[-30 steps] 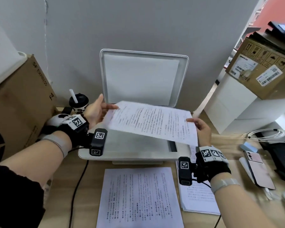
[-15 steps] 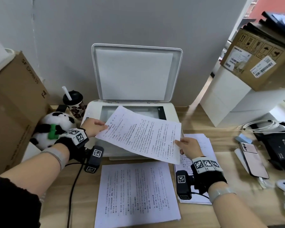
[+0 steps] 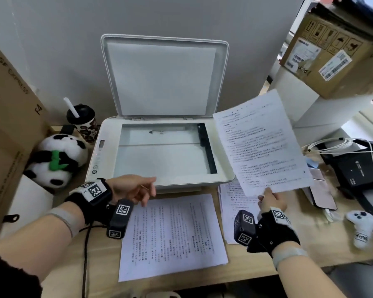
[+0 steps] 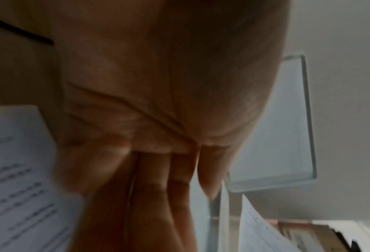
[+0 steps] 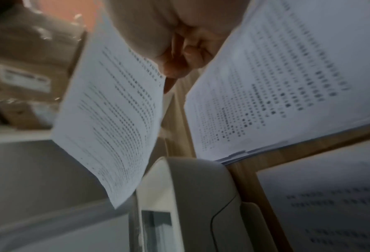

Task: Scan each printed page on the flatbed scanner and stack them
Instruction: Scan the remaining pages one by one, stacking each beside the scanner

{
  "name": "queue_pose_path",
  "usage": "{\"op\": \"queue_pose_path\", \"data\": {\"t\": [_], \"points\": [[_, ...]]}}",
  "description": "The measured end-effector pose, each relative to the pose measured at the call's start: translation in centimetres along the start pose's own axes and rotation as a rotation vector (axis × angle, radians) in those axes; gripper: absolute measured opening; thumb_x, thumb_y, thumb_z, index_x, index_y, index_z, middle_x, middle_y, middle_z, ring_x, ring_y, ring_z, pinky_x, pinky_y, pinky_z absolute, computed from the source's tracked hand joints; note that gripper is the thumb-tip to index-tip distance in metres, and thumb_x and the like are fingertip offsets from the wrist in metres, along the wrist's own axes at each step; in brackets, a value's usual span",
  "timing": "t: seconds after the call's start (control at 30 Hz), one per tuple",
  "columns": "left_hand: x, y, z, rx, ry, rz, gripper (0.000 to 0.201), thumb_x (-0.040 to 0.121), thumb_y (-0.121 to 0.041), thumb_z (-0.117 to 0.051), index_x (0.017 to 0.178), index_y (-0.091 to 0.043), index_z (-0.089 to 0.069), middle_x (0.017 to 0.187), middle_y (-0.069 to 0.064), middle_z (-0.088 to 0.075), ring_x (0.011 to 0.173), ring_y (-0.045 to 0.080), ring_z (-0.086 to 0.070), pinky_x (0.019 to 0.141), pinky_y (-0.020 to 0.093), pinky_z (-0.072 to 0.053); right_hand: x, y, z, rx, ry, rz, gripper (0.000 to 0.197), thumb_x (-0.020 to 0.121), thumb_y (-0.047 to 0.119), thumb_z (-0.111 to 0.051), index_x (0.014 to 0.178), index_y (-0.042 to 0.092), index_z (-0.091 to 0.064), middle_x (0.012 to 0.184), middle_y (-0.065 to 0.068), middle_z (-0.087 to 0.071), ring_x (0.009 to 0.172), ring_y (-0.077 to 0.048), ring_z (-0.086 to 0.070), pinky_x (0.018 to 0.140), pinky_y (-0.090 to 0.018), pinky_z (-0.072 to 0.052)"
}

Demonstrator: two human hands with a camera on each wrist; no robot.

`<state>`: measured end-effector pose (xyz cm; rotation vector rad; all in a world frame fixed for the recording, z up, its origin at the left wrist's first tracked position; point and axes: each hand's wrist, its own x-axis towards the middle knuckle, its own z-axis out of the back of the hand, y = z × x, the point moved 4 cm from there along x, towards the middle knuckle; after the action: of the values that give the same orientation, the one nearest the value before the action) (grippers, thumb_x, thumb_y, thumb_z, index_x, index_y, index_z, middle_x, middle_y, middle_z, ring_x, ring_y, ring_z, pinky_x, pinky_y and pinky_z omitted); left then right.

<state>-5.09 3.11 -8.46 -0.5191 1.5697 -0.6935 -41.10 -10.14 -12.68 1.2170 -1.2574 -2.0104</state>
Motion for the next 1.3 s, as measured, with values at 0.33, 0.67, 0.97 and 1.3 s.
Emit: {"op": "queue_pose_path", "data": {"t": [0.33,0.67,0.97,1.3], "points": [[2.5,6.9,-2.0,-0.016,-0.141,0.151,0.039,0.1,-0.03,-0.039,0.073,-0.007,-0.057,0.049,0.003,-0.056,0.045,0.011,-0.057,0.042,0.017,-0.037,-2.1,-6.8,3.5,-0.135,-0.082,-0.266,0.007,0.097,0.006,-0.038,0.1,0.01,-0.041,0.071,-0.013,-0.06,0.051,-0.019,-0.042,0.047,-0.026,-0.031],[4.2,10.4,-1.7,-0.192,-0.319,0.208,0.032,0.099,-0.025,-0.044,0.082,-0.005,-0.061,0.052,0.004,-0.059,0.046,0.013,-0.058,0.045,0.02,-0.033,-2.2,-9.8,5.4,-0.664,0.138,-0.354,0.03,0.083,0.02,-0.063,0.063,0.009,-0.044,0.086,-0.019,-0.059,0.08,-0.03,-0.057,0.074,-0.037,-0.047],[4.1,12.9,1.2,-0.337,-0.66,0.251,0.028,0.096,-0.012,-0.043,0.069,-0.01,-0.05,0.063,0.007,-0.052,0.028,0.008,-0.048,0.042,0.018,-0.032,-3.3,-7.7,-1.2,-0.297,0.246,-0.335,0.026,0.097,0.006,-0.04,0.114,-0.006,-0.055,0.085,-0.016,-0.059,0.058,-0.019,-0.047,0.052,-0.024,-0.029],[2.5,15.7,2.6,-0.436,-0.691,0.302,0.019,0.099,-0.005,-0.037,0.085,-0.002,-0.049,0.088,0.01,-0.05,0.069,0.02,-0.047,0.055,0.021,-0.035,-4.9,-8.4,-6.1,-0.902,0.53,-0.095,0.026,0.092,0.019,-0.054,0.067,0.016,-0.047,0.08,-0.009,-0.054,0.076,-0.021,-0.054,0.081,-0.032,-0.052]]}}
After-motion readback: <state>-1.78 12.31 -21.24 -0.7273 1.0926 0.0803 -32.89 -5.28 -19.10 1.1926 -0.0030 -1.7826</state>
